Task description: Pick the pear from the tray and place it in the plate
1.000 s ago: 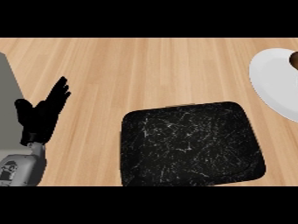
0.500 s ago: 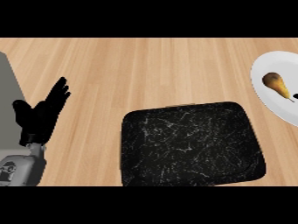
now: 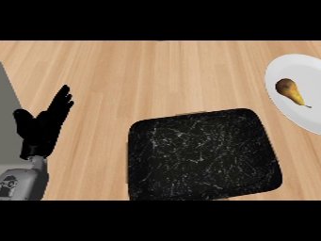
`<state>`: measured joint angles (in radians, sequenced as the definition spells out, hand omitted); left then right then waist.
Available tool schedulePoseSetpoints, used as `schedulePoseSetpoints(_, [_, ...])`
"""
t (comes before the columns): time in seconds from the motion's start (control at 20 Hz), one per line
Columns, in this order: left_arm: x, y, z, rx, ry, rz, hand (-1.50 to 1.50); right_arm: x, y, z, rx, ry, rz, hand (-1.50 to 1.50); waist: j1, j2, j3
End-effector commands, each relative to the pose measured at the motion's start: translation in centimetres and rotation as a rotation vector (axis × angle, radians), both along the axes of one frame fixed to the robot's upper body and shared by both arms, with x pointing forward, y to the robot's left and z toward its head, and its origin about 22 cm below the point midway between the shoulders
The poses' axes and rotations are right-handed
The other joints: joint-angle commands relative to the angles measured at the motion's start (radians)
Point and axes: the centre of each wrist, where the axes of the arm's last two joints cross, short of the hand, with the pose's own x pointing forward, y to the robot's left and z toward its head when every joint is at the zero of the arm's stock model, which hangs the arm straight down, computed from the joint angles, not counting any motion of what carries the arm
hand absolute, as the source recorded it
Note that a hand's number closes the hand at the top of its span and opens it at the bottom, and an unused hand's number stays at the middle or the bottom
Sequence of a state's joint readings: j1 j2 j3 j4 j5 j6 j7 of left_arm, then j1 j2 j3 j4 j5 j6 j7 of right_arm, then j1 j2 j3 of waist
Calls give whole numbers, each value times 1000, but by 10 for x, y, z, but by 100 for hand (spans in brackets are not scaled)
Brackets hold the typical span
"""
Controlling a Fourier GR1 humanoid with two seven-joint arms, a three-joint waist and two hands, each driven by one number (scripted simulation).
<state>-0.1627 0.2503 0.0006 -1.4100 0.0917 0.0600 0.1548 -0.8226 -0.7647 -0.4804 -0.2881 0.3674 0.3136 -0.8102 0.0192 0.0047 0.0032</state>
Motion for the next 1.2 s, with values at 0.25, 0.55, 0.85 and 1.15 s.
schedulePoseSetpoints(0.25, [6, 6, 19, 4, -5, -11, 0, -18, -24, 1, 269, 205, 100, -150, 15, 8, 0])
schedulePoseSetpoints(0.55, [8, 0, 16, -2, -20, -20, 0, -46, -52, 7, 252, 136, 97, -150, 17, 13, 2])
schedulePoseSetpoints(0.85, [4, -8, 2, 0, -17, -27, 0, -59, -62, 5, 247, 129, 82, -150, 20, 16, 3])
schedulePoseSetpoints(1.15, [11, 1, 15, 5, -24, -32, 0, -70, -72, 11, 215, 142, 44, -150, 26, 18, 5])
